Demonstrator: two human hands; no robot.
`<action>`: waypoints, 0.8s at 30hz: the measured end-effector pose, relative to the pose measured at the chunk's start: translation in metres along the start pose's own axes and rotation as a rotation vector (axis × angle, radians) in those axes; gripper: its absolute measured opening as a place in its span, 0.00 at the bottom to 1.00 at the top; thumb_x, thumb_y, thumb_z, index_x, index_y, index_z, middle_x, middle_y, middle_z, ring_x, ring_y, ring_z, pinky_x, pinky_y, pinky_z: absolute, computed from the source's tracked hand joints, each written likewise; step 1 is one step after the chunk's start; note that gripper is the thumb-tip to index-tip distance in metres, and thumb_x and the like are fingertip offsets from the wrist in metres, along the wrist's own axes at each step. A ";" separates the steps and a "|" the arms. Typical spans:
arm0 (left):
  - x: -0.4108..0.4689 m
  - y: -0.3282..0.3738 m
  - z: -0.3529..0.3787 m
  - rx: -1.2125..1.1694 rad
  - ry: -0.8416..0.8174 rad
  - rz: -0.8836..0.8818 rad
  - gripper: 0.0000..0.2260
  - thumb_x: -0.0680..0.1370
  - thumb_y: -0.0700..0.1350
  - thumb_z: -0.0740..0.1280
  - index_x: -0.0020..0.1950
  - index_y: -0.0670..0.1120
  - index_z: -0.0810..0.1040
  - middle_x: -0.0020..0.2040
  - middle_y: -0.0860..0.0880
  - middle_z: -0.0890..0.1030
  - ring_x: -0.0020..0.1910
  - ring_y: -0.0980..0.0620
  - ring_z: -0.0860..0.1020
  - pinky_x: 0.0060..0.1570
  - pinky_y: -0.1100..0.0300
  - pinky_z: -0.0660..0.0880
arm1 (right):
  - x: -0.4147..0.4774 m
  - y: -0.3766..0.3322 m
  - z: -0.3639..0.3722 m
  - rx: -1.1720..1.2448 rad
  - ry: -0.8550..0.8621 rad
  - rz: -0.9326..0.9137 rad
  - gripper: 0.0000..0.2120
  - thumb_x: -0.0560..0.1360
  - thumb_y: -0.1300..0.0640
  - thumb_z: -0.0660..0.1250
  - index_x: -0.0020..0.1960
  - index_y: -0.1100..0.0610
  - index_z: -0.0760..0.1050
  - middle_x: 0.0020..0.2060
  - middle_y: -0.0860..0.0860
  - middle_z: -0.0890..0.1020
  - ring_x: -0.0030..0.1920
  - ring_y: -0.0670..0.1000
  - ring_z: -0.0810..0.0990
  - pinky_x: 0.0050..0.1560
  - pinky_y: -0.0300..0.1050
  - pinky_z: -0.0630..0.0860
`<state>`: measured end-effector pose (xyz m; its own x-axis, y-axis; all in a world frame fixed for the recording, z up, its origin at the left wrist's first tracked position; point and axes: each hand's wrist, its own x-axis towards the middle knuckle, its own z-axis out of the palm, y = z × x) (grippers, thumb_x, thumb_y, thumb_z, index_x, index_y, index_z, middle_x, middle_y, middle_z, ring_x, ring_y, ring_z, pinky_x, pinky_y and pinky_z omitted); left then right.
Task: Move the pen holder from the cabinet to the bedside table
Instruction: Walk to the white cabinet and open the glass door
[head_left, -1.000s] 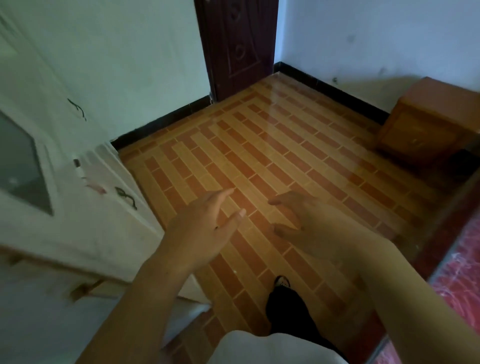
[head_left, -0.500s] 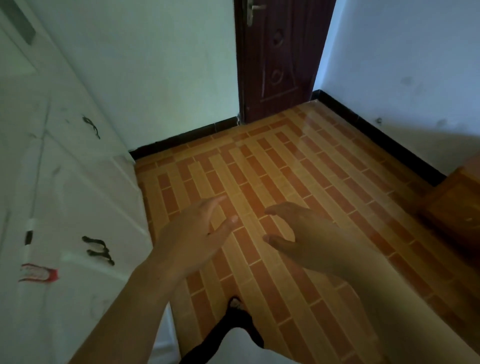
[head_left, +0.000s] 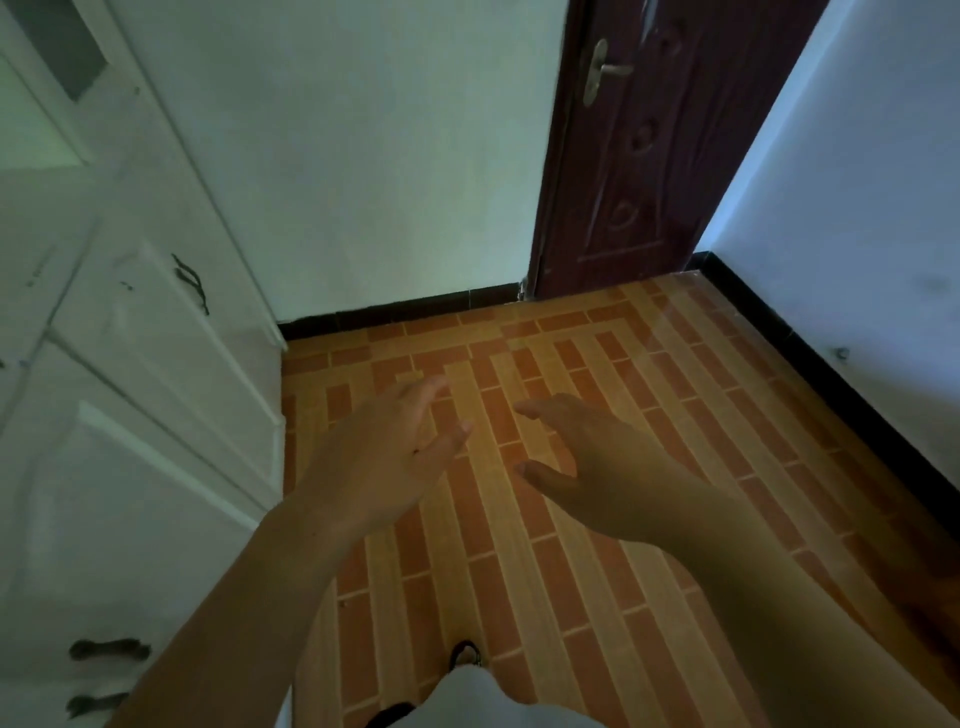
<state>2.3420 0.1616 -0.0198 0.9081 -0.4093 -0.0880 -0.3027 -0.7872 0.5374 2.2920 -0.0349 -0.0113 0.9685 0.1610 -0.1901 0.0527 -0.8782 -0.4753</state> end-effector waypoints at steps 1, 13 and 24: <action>0.016 -0.004 -0.008 0.004 0.015 -0.005 0.27 0.74 0.63 0.53 0.72 0.57 0.57 0.73 0.54 0.62 0.70 0.54 0.63 0.67 0.52 0.63 | 0.021 0.001 -0.008 0.002 0.000 -0.013 0.27 0.75 0.42 0.61 0.71 0.41 0.56 0.72 0.41 0.63 0.69 0.46 0.65 0.65 0.44 0.64; 0.166 -0.090 -0.073 0.042 0.161 -0.309 0.26 0.75 0.63 0.54 0.72 0.56 0.59 0.71 0.54 0.66 0.67 0.54 0.67 0.63 0.57 0.65 | 0.275 -0.005 -0.047 -0.026 -0.227 -0.287 0.25 0.76 0.43 0.60 0.71 0.42 0.58 0.70 0.42 0.66 0.68 0.45 0.66 0.62 0.41 0.64; 0.321 -0.138 -0.150 0.105 0.362 -0.565 0.27 0.74 0.65 0.52 0.71 0.58 0.60 0.71 0.56 0.67 0.67 0.55 0.68 0.64 0.55 0.65 | 0.506 -0.027 -0.117 -0.007 -0.309 -0.604 0.19 0.77 0.48 0.60 0.68 0.43 0.64 0.57 0.35 0.68 0.52 0.34 0.65 0.44 0.15 0.58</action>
<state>2.7186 0.2077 0.0037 0.9692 0.2437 -0.0352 0.2367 -0.8829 0.4054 2.8089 0.0181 0.0056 0.6544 0.7449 -0.1298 0.5656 -0.5961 -0.5698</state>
